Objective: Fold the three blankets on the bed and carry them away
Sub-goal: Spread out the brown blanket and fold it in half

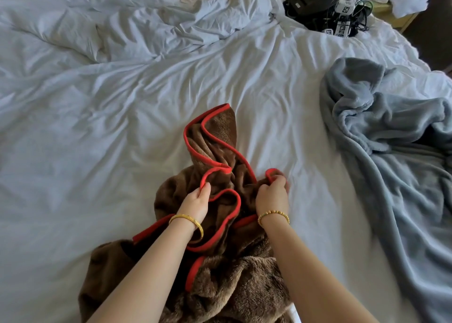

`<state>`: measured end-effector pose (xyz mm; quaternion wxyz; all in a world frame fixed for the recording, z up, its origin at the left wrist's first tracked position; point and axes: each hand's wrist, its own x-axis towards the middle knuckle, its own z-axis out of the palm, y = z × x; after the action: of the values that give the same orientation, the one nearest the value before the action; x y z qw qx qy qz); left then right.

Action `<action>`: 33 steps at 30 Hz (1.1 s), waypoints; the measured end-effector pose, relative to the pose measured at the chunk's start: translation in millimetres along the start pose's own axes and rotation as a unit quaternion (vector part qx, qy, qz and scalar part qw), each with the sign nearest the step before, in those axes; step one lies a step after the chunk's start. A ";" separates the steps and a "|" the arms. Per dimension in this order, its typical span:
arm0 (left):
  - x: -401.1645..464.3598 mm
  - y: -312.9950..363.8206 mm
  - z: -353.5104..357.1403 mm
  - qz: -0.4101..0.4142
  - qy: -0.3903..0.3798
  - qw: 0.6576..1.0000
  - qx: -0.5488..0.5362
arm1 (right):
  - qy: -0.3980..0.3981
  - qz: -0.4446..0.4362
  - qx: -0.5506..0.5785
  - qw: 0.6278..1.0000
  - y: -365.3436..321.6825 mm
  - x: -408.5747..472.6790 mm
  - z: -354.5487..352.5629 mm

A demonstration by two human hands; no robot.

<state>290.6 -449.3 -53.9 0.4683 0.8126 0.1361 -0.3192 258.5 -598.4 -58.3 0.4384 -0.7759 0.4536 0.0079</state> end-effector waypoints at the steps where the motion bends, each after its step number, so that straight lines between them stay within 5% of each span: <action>1: -2.1 -1.8 -0.2 0.007 0.014 1.000 -0.021 | 0.023 -0.007 0.064 0.998 -2.0 -1.9 -2.2; 5: -8.8 3.5 -1.6 0.068 0.076 0.973 -0.209 | 0.103 -0.187 0.173 0.962 -23.5 -25.4 -5.9; 7: -9.1 12.5 -7.4 0.098 0.094 0.953 -0.271 | 0.036 -0.264 0.188 0.945 -36.3 -41.8 0.0; 10: -10.3 22.9 -18.9 0.142 0.126 0.959 -0.211 | -0.073 -0.333 0.131 0.931 -43.7 -62.0 11.8; 15: -15.9 11.8 -29.3 0.136 0.082 0.979 -0.131 | -0.214 -0.244 0.120 0.938 -36.4 -72.3 22.9; 23: -18.7 -5.8 -29.3 0.063 0.065 0.990 -0.106 | -0.217 -0.241 -0.049 0.945 -34.9 -72.6 35.3; 27: -19.9 -4.4 -26.1 0.095 0.032 0.991 -0.084 | -0.139 -0.201 -0.121 0.962 -36.9 -76.0 40.0; 33: -19.0 -8.9 -28.8 0.162 0.063 0.983 -0.064 | -0.014 -0.213 -0.025 0.977 -41.0 -74.4 39.5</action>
<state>282.9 -418.8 -37.3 0.5552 0.8109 0.0523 -0.1777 259.1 -511.0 -24.5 0.4173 -0.8650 0.2714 -0.0632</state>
